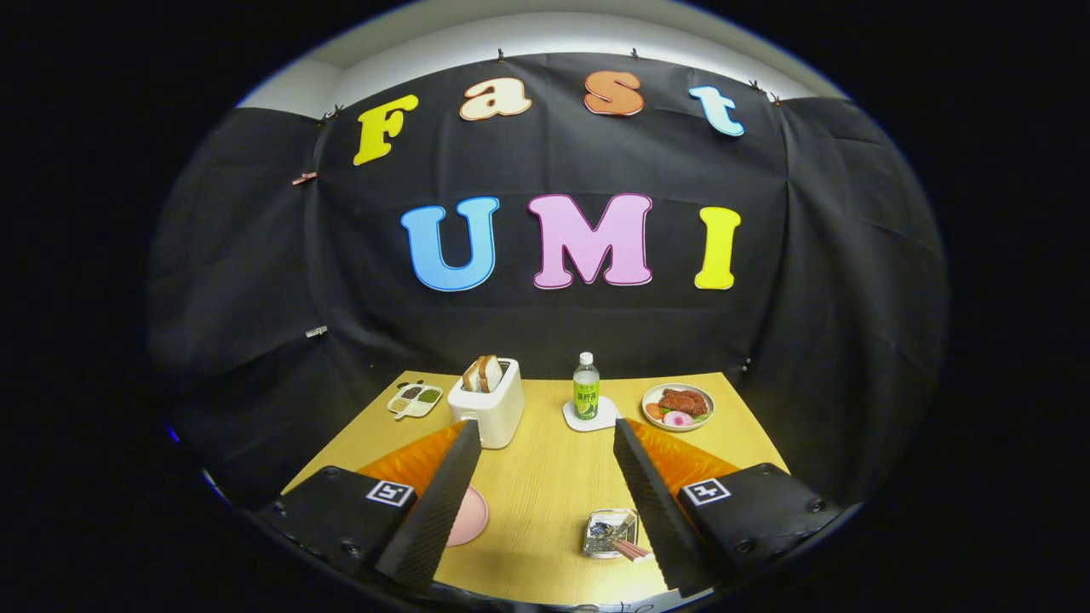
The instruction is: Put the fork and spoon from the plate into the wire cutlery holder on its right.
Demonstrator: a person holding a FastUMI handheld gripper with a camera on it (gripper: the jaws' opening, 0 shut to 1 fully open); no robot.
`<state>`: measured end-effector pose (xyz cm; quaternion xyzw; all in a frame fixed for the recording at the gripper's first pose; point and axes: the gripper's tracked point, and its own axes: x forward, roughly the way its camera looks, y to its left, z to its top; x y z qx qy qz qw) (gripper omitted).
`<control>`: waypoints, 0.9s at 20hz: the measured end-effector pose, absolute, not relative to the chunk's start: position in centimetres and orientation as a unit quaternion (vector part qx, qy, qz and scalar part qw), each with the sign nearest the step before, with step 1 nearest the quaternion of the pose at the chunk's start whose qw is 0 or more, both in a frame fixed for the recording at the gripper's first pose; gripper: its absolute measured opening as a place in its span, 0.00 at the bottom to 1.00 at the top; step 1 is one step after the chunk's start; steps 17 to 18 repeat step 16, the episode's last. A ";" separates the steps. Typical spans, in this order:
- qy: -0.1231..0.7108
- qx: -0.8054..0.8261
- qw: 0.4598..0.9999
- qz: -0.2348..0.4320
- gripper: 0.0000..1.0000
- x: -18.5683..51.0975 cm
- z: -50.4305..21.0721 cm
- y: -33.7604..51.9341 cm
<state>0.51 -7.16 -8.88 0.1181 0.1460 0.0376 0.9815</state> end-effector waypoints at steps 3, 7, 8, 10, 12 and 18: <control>0.150 0.114 0.981 0.035 0.99 0.5 -9.0 -7.4; 0.147 0.101 0.983 0.036 1.00 0.4 -8.4 -7.1; 0.146 0.100 0.984 0.037 1.00 0.3 -8.3 -7.0; 0.148 0.097 0.983 0.038 1.00 0.4 -8.2 -6.7; 0.149 0.096 0.983 0.038 1.00 0.4 -8.0 -6.7; 0.149 0.096 0.984 0.037 1.00 0.3 -7.9 -6.8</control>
